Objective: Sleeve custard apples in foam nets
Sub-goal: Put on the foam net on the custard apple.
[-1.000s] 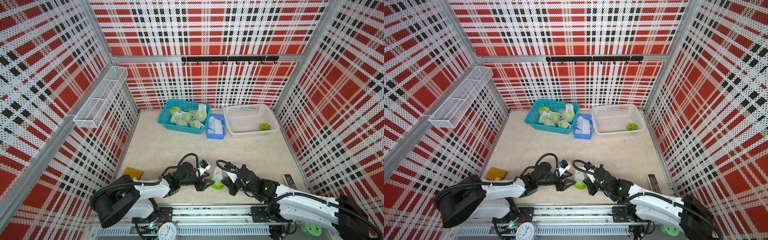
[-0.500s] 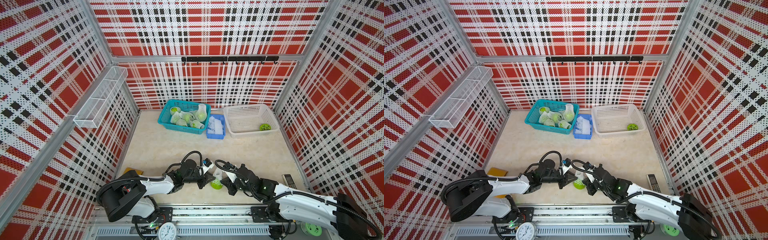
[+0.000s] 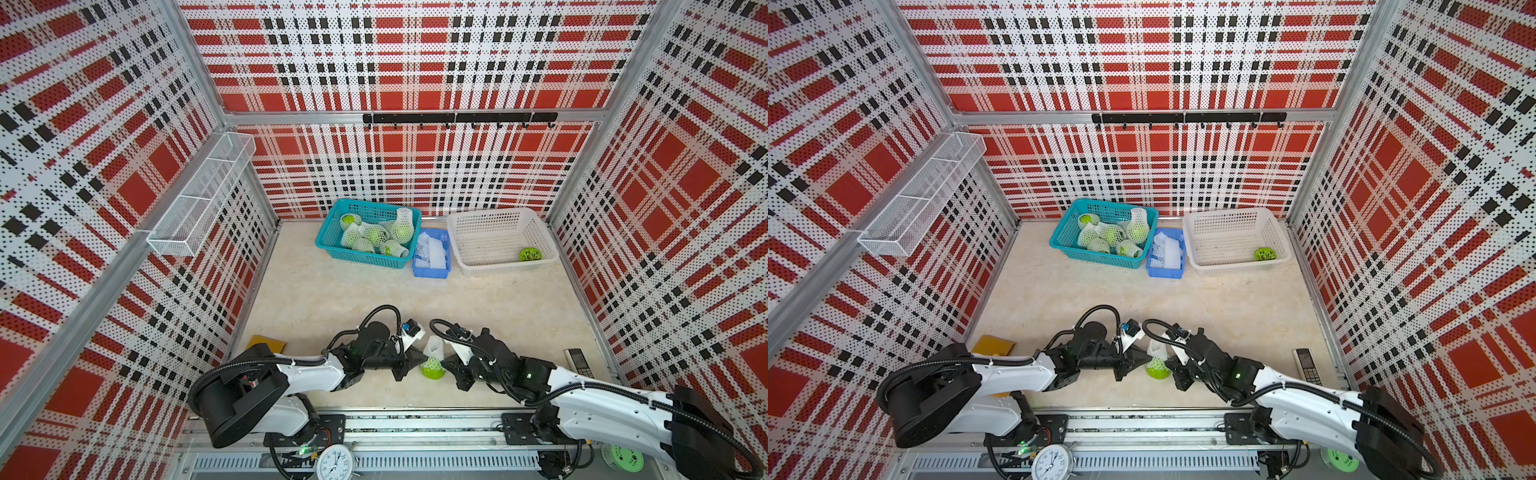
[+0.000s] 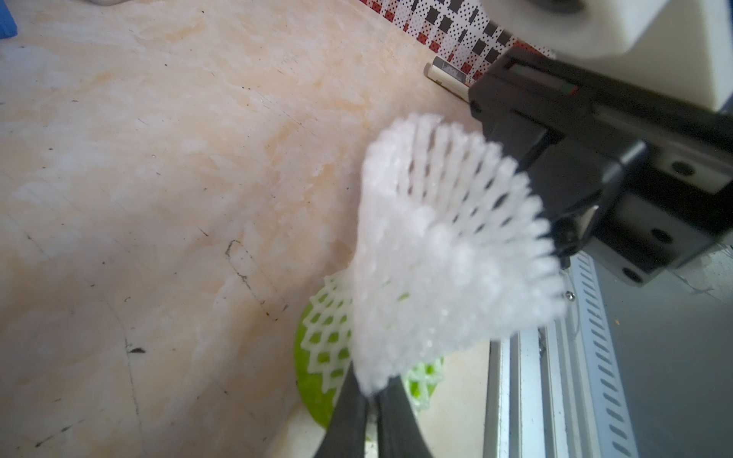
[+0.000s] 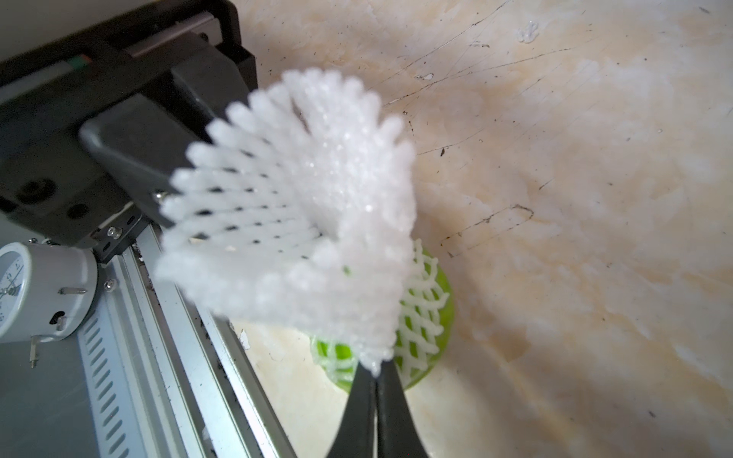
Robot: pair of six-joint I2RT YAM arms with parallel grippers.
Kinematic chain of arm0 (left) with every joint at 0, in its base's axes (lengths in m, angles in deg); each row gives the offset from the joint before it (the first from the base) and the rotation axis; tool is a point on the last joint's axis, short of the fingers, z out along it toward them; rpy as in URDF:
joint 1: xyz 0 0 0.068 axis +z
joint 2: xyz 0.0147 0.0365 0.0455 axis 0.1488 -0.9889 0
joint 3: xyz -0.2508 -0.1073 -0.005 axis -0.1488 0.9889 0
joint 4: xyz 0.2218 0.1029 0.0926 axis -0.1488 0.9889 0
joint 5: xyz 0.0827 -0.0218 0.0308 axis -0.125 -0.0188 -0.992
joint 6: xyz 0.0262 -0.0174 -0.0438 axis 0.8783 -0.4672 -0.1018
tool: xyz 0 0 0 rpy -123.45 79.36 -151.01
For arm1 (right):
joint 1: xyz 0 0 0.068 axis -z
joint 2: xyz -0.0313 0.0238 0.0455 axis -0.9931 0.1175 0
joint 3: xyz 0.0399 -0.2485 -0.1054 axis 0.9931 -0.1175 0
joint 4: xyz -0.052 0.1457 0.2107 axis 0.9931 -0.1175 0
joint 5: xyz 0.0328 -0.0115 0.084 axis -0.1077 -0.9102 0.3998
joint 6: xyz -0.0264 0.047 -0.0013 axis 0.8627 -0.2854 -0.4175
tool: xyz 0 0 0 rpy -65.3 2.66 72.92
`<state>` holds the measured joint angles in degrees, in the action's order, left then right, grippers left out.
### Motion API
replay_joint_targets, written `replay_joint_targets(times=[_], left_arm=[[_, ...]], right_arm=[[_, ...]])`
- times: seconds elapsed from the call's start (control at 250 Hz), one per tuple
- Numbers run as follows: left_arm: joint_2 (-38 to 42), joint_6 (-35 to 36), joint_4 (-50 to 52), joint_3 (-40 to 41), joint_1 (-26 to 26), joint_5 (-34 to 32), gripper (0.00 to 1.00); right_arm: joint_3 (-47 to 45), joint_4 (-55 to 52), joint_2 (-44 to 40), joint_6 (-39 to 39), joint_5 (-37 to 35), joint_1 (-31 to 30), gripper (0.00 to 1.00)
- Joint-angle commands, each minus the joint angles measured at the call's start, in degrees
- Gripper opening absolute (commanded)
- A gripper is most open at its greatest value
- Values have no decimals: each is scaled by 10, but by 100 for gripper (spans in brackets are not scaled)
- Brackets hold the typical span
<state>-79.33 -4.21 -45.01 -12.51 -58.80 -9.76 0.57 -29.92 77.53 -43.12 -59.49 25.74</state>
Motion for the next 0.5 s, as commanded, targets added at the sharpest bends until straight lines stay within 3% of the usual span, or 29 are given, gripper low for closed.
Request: replay_joint_targets(times=[0.0,0.496], left_arm=[[5,-8,4,9,-3,11,9],[86,-22,41,42,-14,-14,9]], right_arm=[[-3,-30,10,-16,-8,0,0],[-11,-56,-4,-37,19,-1,0]])
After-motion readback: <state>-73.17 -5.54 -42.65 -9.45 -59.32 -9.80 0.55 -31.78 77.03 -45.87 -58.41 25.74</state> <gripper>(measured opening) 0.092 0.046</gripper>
